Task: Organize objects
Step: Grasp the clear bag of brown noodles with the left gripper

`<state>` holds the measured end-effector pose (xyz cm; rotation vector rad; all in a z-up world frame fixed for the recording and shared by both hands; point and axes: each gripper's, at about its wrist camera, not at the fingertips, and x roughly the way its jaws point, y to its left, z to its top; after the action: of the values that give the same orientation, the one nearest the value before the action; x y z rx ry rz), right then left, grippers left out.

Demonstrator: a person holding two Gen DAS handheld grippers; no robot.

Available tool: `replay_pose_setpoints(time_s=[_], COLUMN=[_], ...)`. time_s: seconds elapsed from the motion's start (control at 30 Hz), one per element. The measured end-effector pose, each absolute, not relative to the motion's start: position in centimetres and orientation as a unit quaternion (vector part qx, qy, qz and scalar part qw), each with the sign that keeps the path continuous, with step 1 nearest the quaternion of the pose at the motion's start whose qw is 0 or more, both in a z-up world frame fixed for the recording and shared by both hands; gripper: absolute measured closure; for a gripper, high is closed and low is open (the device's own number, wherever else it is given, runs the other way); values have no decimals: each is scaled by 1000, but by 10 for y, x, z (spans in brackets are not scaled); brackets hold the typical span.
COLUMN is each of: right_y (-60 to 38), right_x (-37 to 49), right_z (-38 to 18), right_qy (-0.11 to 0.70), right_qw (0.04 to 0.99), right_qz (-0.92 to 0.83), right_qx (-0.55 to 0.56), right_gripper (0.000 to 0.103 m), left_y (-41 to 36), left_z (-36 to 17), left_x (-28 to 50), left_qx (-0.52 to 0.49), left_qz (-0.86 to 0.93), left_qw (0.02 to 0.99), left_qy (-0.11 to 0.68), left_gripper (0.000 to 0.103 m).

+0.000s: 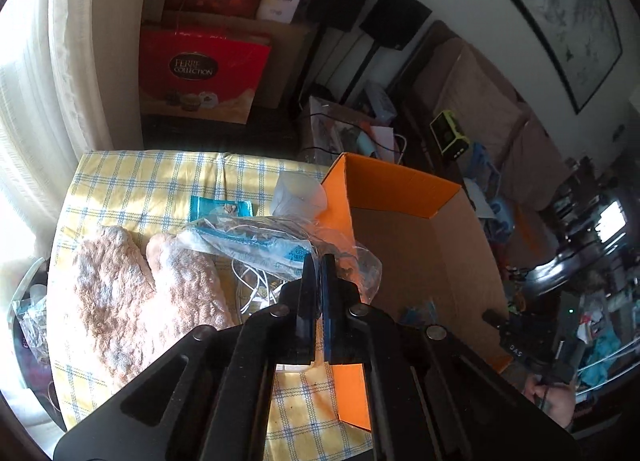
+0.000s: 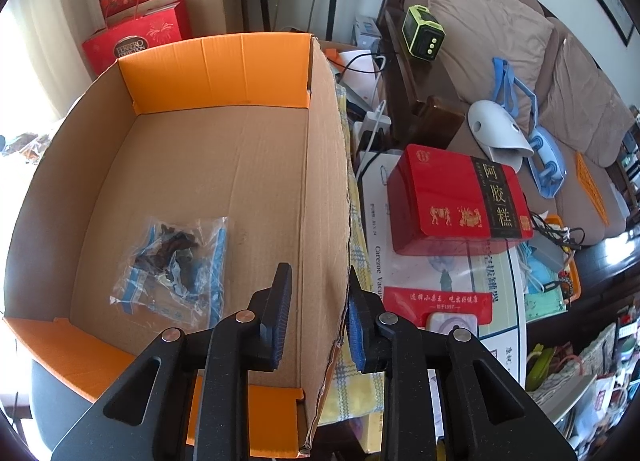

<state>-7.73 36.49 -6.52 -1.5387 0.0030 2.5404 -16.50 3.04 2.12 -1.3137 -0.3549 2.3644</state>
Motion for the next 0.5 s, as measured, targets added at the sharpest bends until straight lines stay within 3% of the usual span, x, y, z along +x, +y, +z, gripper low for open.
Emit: replay_pose_setpoints(time_s=[0.23,0.5], right_y=[367,367], right_x=[-73,-68], right_z=[-61,-58], right_qy=[5,11], right_qw=[85,81], right_qz=[855,856], right_qx=[-512,-511], right_gripper=[78,78], left_y=[61,107], left_z=[52,45], left_x=[-139,-129], left_qx=[-451,-469], left_qz=[846,827], left_qw=[261,297], left_qy=[-114,-86], left_gripper=[101,101])
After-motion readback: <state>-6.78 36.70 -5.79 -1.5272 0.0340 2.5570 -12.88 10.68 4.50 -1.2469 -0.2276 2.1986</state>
